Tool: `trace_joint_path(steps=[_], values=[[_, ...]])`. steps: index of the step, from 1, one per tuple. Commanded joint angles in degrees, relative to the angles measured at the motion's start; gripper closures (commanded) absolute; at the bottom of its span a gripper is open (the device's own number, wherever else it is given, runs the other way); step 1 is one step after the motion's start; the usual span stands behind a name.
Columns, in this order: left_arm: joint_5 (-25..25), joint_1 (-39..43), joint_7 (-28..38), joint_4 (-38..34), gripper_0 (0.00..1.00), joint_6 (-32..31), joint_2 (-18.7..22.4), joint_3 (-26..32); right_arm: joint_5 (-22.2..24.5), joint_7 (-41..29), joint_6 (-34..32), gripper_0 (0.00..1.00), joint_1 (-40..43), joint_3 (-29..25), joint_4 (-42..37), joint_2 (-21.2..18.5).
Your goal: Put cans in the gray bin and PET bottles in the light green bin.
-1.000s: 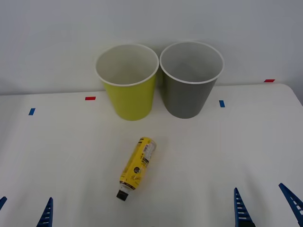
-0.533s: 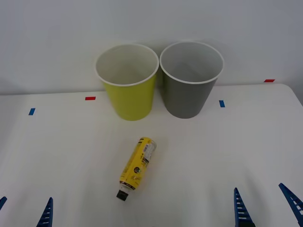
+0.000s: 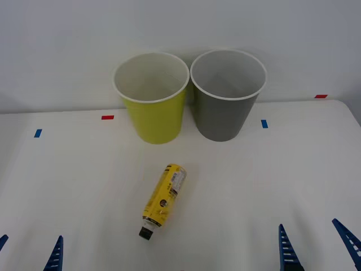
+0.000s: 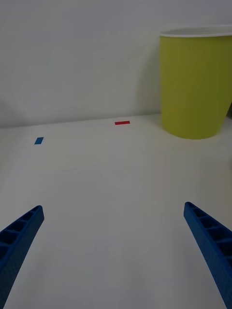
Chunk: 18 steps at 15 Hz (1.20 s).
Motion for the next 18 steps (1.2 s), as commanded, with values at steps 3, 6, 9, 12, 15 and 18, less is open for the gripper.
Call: trace_joint_path(steps=[3, 6, 9, 12, 15, 18], values=[[0.0, 0.0, 0.0, 0.0, 0.00, 0.0, 0.0, 0.0, 0.0, 0.0, 0.0, 0.00, 0.0, 0.0, 0.0, 0.0], [0.0, 0.0, 0.0, 0.0, 0.00, 0.0, 0.0, 0.0, 0.0, 0.0, 0.0, 0.00, 0.0, 0.0, 0.0, 0.0], [0.0, 0.0, 0.0, 0.0, 0.00, 0.0, 0.0, 0.0, 0.0, 0.0, 0.0, 0.00, 0.0, 0.0, 0.0, 0.0], [0.0, 0.0, 0.0, 0.0, 0.00, 0.0, 0.0, 0.0, 0.0, 0.0, 0.0, 0.00, 0.0, 0.0, 0.0, 0.0], [0.0, 0.0, 0.0, 0.0, 0.00, 0.0, 0.0, 0.0, 0.0, 0.0, 0.0, 0.00, 0.0, 0.0, 0.0, 0.0], [0.0, 0.0, 0.0, 0.0, 0.00, 0.0, 0.0, 0.0, 0.0, 0.0, 0.0, 0.00, 0.0, 0.0, 0.0, 0.0]])
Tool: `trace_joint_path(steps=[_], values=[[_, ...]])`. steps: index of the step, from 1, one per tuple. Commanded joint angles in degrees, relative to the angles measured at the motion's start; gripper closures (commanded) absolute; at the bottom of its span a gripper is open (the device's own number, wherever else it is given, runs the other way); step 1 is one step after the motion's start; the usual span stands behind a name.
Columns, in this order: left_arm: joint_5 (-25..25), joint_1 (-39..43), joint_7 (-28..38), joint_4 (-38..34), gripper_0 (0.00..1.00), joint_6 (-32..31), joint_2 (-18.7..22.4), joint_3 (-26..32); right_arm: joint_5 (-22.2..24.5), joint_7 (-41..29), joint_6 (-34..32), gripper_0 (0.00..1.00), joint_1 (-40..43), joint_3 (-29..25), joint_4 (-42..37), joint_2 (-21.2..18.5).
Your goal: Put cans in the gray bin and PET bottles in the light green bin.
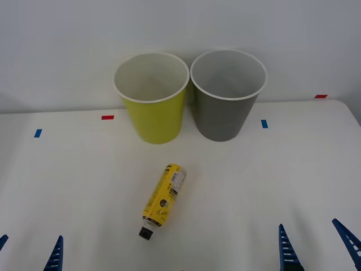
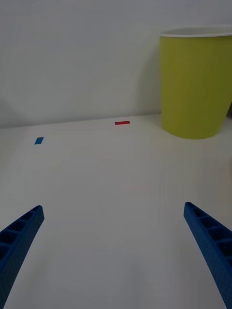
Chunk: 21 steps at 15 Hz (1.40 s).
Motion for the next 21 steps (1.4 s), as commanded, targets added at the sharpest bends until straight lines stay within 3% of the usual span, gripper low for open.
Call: trace_joint_path(steps=[1, 7, 10, 15, 21], values=[[0.0, 0.0, 0.0, 0.0, 0.00, 0.0, 0.0, 0.0, 0.0, 0.0, 0.0, 0.00, 0.0, 0.0, 0.0, 0.0], [0.0, 0.0, 0.0, 0.0, 0.00, 0.0, 0.0, 0.0, 0.0, 0.0, 0.0, 0.00, 0.0, 0.0, 0.0, 0.0], [-0.4, -4.0, -0.1, 4.8, 0.00, 1.7, -0.3, -1.8, 0.0, 0.0, 0.0, 0.00, 0.0, 0.0, 0.0, 0.0], [-1.2, -4.0, 0.1, 3.8, 0.00, 1.4, 1.0, 1.5, 0.0, 0.0, 0.0, 0.00, 0.0, 0.0, 0.0, 0.0], [-0.4, -5.9, 1.1, 3.3, 0.00, 3.4, 8.3, 1.0, 0.0, 0.0, 0.0, 0.00, 0.0, 0.0, 0.0, 0.0]])
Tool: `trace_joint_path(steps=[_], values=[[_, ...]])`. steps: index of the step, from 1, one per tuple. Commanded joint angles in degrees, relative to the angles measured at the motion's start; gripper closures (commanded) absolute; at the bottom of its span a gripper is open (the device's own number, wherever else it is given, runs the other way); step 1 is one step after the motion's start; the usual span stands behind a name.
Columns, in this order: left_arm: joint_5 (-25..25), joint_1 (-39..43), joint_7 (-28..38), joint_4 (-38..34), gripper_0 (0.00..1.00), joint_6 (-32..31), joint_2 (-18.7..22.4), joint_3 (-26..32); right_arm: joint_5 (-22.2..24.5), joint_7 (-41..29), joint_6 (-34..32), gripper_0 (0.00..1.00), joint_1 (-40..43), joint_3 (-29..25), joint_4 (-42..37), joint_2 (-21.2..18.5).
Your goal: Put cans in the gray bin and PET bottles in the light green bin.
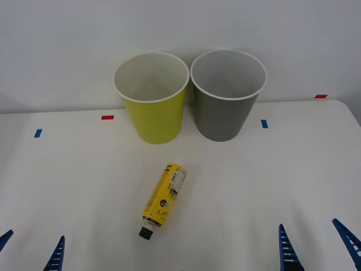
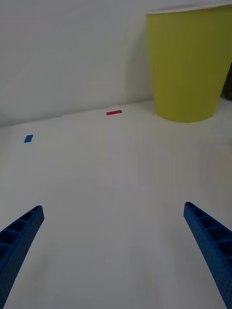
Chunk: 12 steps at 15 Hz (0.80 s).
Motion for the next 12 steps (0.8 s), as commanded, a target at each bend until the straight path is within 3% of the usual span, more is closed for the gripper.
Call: trace_joint_path(steps=[1, 6, 10, 12], values=[[0.4, -1.7, 0.3, -0.7, 0.00, 3.7, 3.7, -0.5, 0.0, 0.0, 0.0, 0.00, 0.0, 0.0, 0.0, 0.0], [2.4, -2.3, 0.6, -10.7, 0.00, 20.5, 10.4, -0.5, 0.0, 0.0, 0.0, 0.00, 0.0, 0.0, 0.0, 0.0], [3.4, -6.7, 1.0, -18.5, 0.00, 36.4, 16.0, -0.5, 0.0, 0.0, 0.0, 0.00, 0.0, 0.0, 0.0, 0.0], [3.8, -9.7, 1.0, -20.0, 0.00, 41.1, 17.2, -1.3, 0.0, 0.0, 0.0, 0.00, 0.0, 0.0, 0.0, 0.0]])
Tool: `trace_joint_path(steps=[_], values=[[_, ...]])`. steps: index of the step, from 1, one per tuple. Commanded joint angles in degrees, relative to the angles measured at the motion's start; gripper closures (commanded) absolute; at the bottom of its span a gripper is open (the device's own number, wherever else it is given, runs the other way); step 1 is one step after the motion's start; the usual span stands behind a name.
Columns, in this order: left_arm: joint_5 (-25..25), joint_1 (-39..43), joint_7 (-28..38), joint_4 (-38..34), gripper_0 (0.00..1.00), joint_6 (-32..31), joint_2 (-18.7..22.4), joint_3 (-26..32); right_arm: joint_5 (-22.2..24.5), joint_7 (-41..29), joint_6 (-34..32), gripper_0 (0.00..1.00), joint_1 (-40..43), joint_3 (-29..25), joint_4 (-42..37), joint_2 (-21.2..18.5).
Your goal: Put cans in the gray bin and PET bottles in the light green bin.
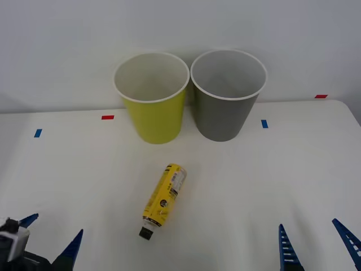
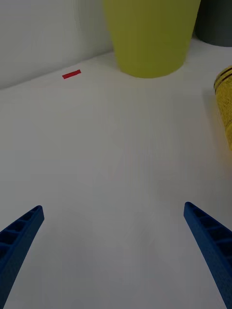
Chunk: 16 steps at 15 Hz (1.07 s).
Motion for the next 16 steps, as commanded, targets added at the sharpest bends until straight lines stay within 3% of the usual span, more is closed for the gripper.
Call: trace_joint_path(steps=[1, 5, 8, 11, 16], values=[[0.7, -5.8, 0.0, -3.4, 0.00, 8.6, 2.6, -2.0, 0.0, 0.0, 0.0, 0.00, 0.0, 0.0, 0.0, 0.0], [0.6, -14.3, 0.0, -3.4, 0.00, 16.8, 2.7, -8.1, 0.0, 0.0, 0.0, 0.00, 0.0, 0.0, 0.0, 0.0], [0.6, -19.0, -0.2, -4.9, 0.00, 23.5, 4.6, -10.0, 0.0, 0.0, 0.0, 0.00, 0.0, 0.0, 0.0, 0.0], [2.0, -22.6, -0.1, -10.0, 0.00, 34.2, 5.5, -11.6, 0.0, 0.0, 0.0, 0.00, 0.0, 0.0, 0.0, 0.0], [3.3, -32.4, 0.8, -10.3, 0.00, 46.1, 6.0, -14.3, 0.0, 0.0, 0.0, 0.00, 0.0, 0.0, 0.0, 0.0]])
